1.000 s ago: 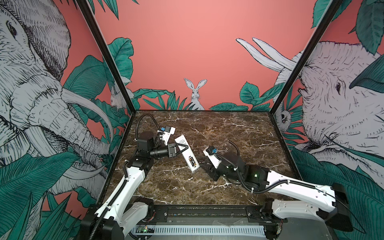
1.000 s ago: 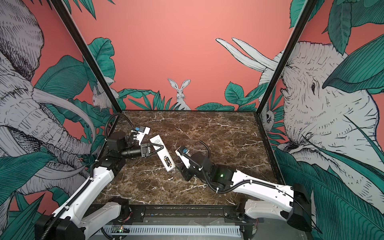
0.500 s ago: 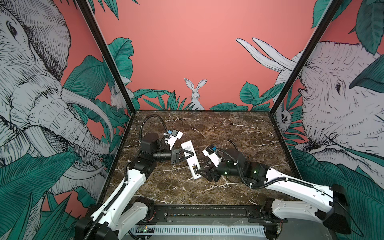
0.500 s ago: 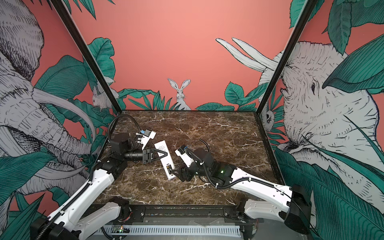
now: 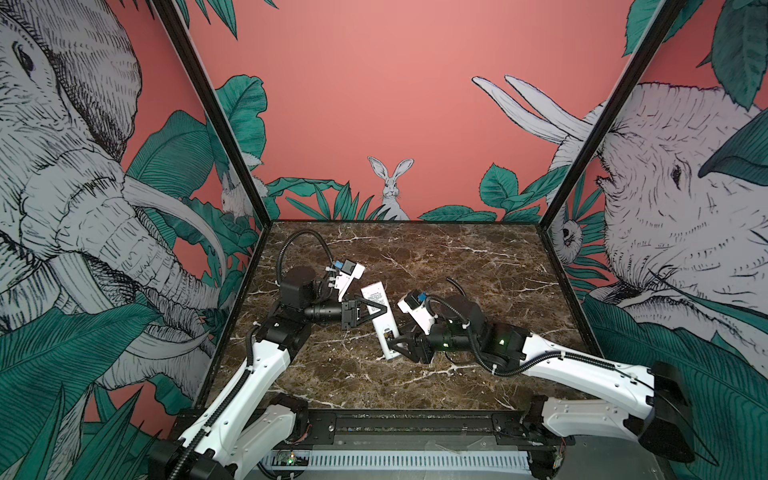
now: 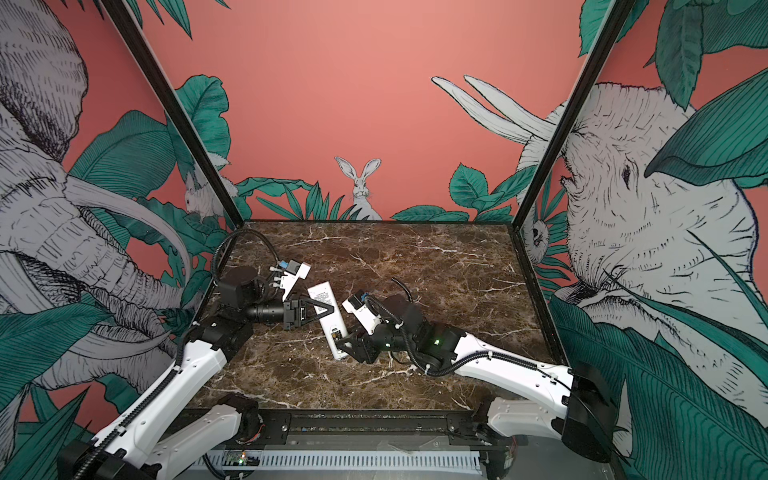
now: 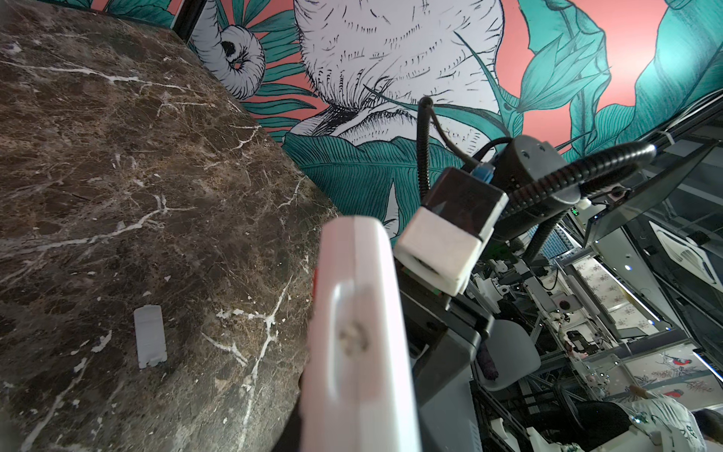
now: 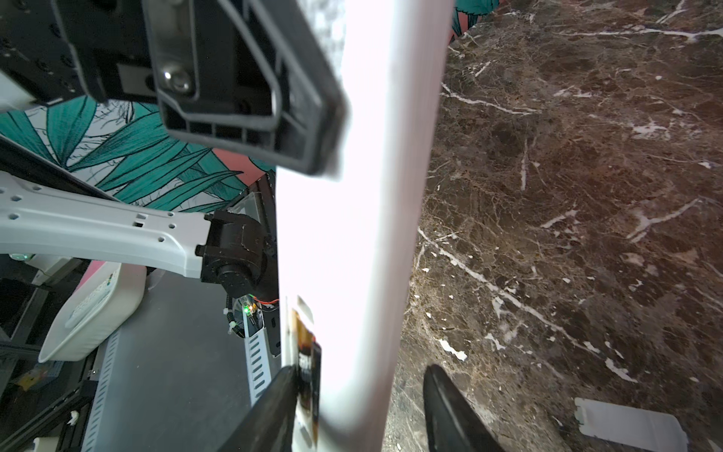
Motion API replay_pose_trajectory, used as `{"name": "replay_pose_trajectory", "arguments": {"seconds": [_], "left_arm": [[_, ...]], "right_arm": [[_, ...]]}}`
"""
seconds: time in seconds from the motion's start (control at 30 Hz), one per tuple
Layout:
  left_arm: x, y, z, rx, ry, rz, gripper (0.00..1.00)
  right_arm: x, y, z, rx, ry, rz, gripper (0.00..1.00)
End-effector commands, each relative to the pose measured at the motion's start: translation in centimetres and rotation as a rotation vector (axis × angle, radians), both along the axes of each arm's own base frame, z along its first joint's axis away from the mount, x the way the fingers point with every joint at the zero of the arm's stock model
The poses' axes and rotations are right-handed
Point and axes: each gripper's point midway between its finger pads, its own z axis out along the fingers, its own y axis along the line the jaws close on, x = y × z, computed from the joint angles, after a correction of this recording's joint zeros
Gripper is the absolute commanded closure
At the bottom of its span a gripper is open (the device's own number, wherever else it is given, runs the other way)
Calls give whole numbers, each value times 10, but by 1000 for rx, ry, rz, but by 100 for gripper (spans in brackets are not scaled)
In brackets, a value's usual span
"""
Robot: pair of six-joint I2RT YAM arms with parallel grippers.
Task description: Load the batteries into the remote control
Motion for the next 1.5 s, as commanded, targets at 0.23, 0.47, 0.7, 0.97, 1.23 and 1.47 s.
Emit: {"name": "replay_pose_trajectory", "arguments": {"seconds": [0.23, 0.47, 0.7, 0.97, 1.23, 1.47], "left_arm": [[-16, 0, 25, -41, -64, -60, 100], [-19, 0, 26, -42, -66, -63, 100], [-18, 0, 26, -42, -64, -61, 100], [-17, 1, 21, -15, -76, -35, 100], [12, 10, -6, 135, -95, 143, 100], [44, 35, -40, 337, -101, 356, 100]], "right_arm": [[6, 12, 14, 51, -45, 18, 62], [14, 11, 13, 59, -45, -13, 74], [26, 15, 10, 47, -39, -52, 81], [32, 14, 3, 32, -25, -80, 79], [36, -9, -6, -3, -26, -151, 50], [50, -37, -41, -113, 11, -300, 33]]}}
